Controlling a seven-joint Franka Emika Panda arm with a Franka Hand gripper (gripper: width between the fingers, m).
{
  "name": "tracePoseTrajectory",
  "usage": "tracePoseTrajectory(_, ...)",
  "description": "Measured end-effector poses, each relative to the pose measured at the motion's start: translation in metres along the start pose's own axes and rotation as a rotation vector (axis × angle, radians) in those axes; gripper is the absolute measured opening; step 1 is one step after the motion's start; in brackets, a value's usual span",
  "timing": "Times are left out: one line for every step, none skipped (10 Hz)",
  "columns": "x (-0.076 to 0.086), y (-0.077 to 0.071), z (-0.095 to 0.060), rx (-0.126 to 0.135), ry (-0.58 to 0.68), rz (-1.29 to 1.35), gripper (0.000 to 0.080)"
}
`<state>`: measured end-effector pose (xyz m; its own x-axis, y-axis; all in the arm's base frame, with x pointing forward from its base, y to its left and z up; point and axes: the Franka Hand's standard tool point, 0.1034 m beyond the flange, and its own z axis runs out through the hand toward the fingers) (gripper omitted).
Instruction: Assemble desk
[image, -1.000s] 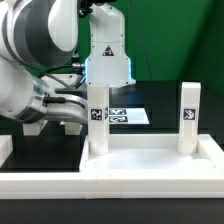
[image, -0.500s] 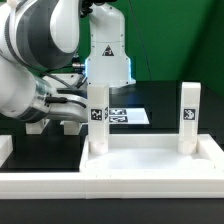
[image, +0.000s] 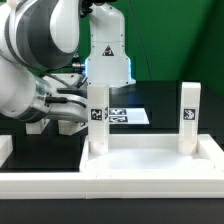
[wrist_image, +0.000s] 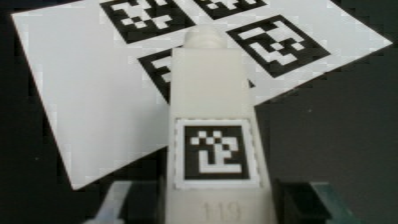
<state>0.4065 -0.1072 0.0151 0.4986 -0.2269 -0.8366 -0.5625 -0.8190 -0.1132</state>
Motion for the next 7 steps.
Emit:
tracePoseTrajectory(0.0, 0.0, 0.0, 0.0, 0.0, 0.0, 0.0287)
tracePoseTrajectory(0.0, 0.0, 0.0, 0.0, 0.0, 0.0, 0.0287)
tracePoseTrajectory(-0.001, 0.0, -0.002, 0.001, 0.0, -0.003, 0.0287)
tracePoseTrajectory(-0.005, -0.001, -0.013, 0.005, 0.011, -0.009, 0.0288)
tracePoseTrajectory(-0.017, -0.002, -0.028, 0.015, 0.008, -0.024, 0.0288)
tracePoseTrajectory(-0.032, -0.003, -0.049, 0.026, 0.024, -0.036, 0.0288)
tracePoseTrajectory(-0.046, -0.005, -0.068, 0.023, 0.046, -0.049, 0.0289)
